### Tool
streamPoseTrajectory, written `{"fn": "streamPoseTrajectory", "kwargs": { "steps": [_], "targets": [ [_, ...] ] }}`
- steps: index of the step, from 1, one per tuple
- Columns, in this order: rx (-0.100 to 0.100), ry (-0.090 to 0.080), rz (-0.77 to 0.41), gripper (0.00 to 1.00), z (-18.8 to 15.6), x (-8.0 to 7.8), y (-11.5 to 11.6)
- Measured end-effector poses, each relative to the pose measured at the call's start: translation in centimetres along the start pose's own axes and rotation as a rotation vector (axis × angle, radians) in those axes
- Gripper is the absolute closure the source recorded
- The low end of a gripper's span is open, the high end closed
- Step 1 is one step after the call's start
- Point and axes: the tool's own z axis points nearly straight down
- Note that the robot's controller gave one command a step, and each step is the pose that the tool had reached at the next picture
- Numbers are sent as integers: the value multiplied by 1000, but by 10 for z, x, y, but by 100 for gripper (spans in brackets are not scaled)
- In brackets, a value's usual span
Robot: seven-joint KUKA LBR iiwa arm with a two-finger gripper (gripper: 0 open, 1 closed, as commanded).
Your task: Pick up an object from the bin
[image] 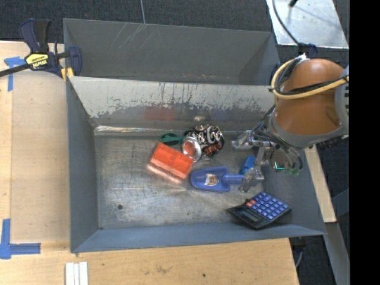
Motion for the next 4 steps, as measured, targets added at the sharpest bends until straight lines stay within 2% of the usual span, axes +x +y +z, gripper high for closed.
{"fn": "streamPoseTrajectory", "kwargs": {
  "steps": [1, 2, 3, 4],
  "targets": [
    [1, -8, -2, 0, -5, -2, 0],
    [1, -7, -58, 0, 30, -21, 0],
    [0, -7, -45, 0, 36, -23, -1],
    [1, -6, -185, 0, 47, -27, 22]
  ]
}}
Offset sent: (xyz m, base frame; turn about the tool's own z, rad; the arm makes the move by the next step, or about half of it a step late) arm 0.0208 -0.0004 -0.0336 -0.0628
